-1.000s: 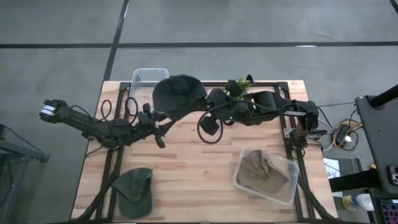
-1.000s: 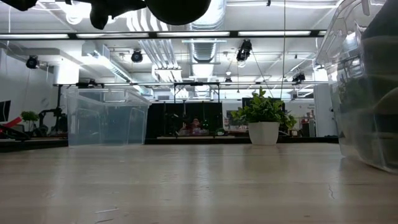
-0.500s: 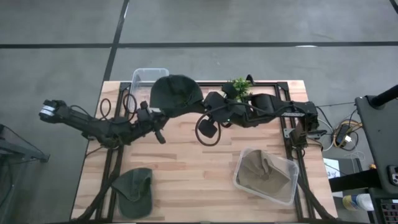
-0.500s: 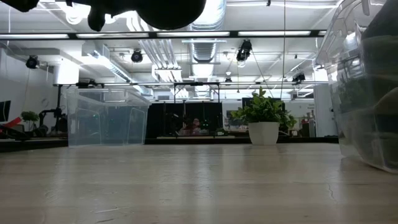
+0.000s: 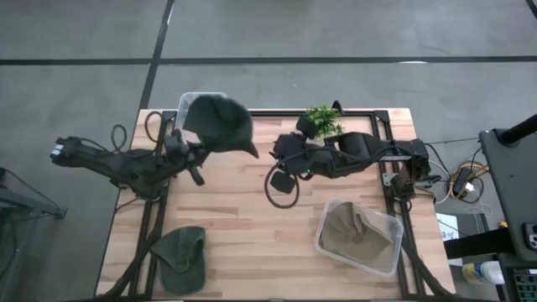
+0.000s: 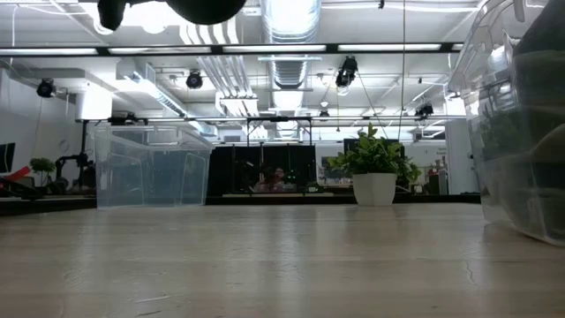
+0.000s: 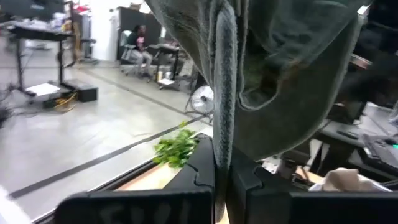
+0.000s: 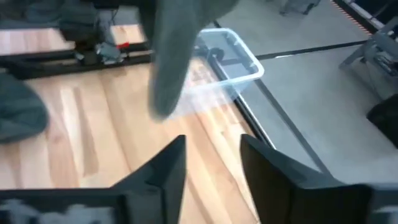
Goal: Pick & Place hat
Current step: Put the right black cap into the top transparent bin
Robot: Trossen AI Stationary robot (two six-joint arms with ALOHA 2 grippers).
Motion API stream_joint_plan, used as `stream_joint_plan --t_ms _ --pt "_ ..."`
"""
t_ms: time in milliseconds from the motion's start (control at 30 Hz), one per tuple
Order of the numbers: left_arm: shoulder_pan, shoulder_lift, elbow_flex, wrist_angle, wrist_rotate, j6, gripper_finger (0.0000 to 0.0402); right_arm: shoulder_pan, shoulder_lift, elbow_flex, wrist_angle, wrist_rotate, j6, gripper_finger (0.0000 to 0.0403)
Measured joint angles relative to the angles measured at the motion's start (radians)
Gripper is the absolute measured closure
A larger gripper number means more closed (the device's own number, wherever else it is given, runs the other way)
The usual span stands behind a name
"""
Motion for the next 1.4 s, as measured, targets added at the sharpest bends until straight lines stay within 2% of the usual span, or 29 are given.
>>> stream_joint_plan --t_ms 167,333,467,800,1033,1400 --pt "0.001 -0.044 0.087 -0.231 -0.087 -0.078 0.0396 0.044 0.0 0.0 -0.06 -0.005 0.036 0.0201" --pt "0.001 -0.049 0.199 -0.488 -0.178 -0.203 0.0396 0.088 0.0 -0.018 -0.073 -0.001 0.067 0.0172" --pt "0.001 -0.043 0.29 -0.689 -0.228 -0.313 0.0396 0.115 0.0 -0.048 -0.071 -0.002 0.079 0.0162" --pt "0.034 -0.011 0.496 -1.212 -0.251 -0.712 0.0396 0.148 -0.001 -0.133 -0.068 -0.002 0.084 0.0164" --pt "0.099 0.035 0.555 -1.376 -0.24 -0.822 0.0396 0.152 -0.001 -0.212 -0.04 -0.002 0.13 0.017" --pt "0.289 0.143 0.572 -1.495 -0.074 -0.82 0.0396 0.153 -0.001 -0.279 -0.012 -0.002 0.148 0.017"
